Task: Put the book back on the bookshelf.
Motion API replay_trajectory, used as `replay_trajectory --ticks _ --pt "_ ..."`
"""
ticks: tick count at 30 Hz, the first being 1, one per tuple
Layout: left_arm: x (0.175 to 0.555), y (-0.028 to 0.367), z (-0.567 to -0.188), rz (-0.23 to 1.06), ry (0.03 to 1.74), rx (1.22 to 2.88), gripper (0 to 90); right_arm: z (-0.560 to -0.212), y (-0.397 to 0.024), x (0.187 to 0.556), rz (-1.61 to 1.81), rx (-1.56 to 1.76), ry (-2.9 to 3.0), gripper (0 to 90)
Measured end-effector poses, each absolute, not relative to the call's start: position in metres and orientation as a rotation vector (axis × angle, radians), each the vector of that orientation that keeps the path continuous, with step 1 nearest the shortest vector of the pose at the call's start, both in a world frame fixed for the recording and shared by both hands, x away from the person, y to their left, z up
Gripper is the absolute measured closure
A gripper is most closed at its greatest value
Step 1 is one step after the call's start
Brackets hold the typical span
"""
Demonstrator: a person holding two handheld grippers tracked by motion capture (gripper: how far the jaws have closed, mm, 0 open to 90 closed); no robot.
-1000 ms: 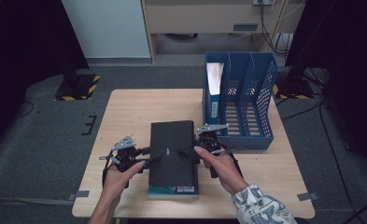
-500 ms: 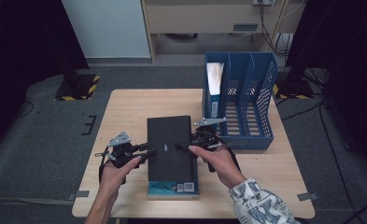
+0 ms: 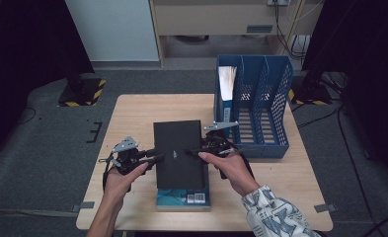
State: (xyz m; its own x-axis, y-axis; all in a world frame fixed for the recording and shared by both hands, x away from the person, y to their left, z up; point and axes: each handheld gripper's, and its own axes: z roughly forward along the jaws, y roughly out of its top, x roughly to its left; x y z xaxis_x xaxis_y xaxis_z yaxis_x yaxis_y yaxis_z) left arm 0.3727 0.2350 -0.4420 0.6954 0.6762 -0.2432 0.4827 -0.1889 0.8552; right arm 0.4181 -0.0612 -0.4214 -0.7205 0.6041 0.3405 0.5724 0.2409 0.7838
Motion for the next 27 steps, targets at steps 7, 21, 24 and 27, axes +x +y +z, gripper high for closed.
replay_trajectory --ticks 7,21,24,27 --pt "0.372 0.235 -0.438 0.244 0.913 1.857 58.2 -0.416 -0.061 0.416 1.531 1.141 2.439 29.2" --pt "0.374 0.236 -0.433 0.261 0.92 1.866 58.2 -0.408 -0.057 0.416 1.522 1.09 2.426 30.7" --pt "0.373 0.234 -0.432 0.279 0.916 1.872 58.2 -0.406 -0.057 0.416 1.514 1.078 2.428 31.0" --pt "0.372 0.234 -0.431 0.288 0.909 1.879 58.5 -0.405 -0.057 0.416 1.508 1.069 2.433 31.1"
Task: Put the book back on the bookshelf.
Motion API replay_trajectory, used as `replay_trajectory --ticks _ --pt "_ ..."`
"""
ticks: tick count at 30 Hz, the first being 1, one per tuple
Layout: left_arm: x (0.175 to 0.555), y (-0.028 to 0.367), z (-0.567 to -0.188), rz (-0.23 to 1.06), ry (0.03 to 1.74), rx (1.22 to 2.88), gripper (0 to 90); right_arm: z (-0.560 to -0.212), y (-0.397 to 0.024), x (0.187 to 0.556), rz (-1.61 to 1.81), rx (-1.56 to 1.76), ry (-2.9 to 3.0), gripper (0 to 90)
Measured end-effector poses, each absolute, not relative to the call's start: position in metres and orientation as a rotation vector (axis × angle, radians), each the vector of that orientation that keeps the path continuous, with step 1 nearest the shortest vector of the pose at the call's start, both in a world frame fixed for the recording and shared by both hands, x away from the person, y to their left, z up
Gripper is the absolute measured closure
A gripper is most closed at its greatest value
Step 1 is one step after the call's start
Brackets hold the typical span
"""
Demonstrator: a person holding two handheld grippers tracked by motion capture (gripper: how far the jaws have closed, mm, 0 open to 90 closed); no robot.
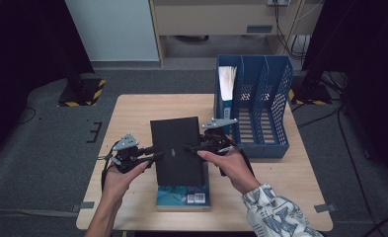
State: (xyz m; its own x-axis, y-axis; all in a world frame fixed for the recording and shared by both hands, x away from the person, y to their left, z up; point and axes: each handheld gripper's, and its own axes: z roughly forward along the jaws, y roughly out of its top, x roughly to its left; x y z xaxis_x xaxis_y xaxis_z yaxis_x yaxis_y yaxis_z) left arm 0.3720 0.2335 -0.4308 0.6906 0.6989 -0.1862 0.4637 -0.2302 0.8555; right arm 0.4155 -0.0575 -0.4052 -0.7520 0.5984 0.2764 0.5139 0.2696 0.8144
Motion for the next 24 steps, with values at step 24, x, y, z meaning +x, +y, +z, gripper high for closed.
replay_trajectory --ticks 24 --pt "0.378 0.23 -0.423 0.346 0.9 1.882 63.5 -0.398 -0.06 0.422 1.489 1.022 2.428 33.3"
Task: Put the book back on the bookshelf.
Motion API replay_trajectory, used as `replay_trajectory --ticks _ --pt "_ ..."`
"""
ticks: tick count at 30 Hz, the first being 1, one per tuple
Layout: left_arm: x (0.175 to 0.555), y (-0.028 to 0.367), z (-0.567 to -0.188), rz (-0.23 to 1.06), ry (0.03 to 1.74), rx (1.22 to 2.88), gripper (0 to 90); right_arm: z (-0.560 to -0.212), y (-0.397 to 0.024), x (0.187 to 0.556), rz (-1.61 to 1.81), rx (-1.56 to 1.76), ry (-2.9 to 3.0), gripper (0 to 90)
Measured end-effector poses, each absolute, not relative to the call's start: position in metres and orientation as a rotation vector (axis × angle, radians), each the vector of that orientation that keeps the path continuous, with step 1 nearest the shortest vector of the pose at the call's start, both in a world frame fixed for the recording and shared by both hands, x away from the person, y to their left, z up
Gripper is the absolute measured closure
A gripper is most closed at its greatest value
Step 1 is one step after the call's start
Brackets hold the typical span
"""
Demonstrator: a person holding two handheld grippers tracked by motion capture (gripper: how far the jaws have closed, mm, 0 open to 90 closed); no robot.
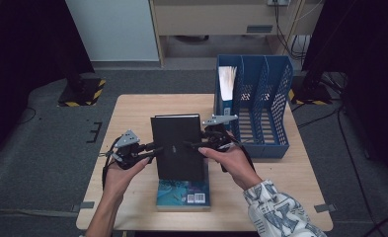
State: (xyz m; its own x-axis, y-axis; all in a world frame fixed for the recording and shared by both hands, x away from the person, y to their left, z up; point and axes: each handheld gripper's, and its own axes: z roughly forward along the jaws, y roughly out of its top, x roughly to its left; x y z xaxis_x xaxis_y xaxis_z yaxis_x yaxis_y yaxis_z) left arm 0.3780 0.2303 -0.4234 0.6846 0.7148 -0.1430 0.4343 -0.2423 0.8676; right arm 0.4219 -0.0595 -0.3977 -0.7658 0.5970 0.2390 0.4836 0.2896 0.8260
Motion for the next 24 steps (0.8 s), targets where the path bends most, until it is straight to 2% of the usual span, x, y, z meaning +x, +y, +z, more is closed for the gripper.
replay_trajectory --ticks 13,24 --pt "0.358 0.226 -0.425 0.346 0.852 1.896 67.9 -0.399 -0.071 0.406 1.489 0.956 2.438 35.0" --pt "0.363 0.226 -0.424 0.343 0.871 1.902 70.1 -0.4 -0.071 0.412 1.492 0.949 2.451 34.5"
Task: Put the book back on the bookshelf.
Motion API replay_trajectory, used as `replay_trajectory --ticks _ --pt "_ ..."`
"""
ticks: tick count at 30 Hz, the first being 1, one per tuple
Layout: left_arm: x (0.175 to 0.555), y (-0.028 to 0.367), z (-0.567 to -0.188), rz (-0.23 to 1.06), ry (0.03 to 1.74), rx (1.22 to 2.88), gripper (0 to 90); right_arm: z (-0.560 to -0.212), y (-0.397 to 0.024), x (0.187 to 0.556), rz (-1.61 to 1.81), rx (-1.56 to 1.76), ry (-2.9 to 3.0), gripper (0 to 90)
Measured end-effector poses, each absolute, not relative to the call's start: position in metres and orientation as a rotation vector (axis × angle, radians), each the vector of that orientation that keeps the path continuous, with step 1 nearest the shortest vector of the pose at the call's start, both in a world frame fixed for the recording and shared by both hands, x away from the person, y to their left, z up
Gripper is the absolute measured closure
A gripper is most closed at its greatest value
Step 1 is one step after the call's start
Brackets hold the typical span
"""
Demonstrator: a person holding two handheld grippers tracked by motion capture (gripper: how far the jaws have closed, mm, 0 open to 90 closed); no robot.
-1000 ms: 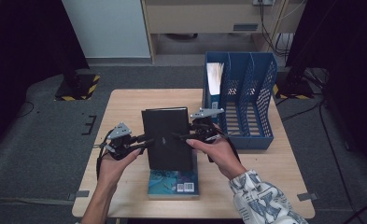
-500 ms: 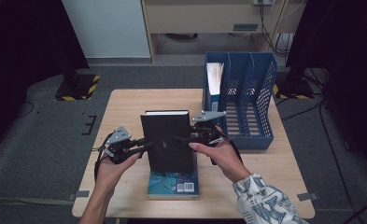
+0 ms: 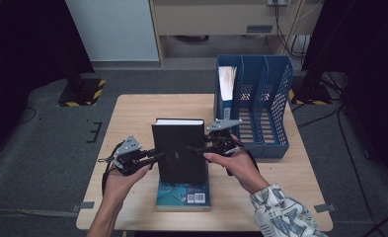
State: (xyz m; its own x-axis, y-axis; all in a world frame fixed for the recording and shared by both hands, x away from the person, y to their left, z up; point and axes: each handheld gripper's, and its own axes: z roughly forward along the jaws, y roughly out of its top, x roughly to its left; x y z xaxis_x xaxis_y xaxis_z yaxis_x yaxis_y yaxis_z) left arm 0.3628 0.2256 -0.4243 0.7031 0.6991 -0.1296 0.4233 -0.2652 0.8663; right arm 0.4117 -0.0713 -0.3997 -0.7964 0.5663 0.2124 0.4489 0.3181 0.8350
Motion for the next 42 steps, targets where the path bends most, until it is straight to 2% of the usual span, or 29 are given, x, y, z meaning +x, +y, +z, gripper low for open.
replay_trajectory --ticks 5,21,32,42 --pt "0.369 0.228 -0.424 0.327 0.881 1.89 70.5 -0.4 -0.069 0.418 1.507 0.957 2.451 34.2" --pt "0.4 0.229 -0.417 0.404 0.876 1.912 70.0 -0.393 -0.058 0.444 1.464 0.932 2.4 34.7" --pt "0.378 0.218 -0.419 0.455 0.835 1.936 71.0 -0.4 -0.069 0.428 1.45 0.891 2.42 32.7" --pt "0.36 0.22 -0.427 0.445 0.834 1.897 65.7 -0.4 -0.071 0.408 1.462 0.819 2.422 33.6"
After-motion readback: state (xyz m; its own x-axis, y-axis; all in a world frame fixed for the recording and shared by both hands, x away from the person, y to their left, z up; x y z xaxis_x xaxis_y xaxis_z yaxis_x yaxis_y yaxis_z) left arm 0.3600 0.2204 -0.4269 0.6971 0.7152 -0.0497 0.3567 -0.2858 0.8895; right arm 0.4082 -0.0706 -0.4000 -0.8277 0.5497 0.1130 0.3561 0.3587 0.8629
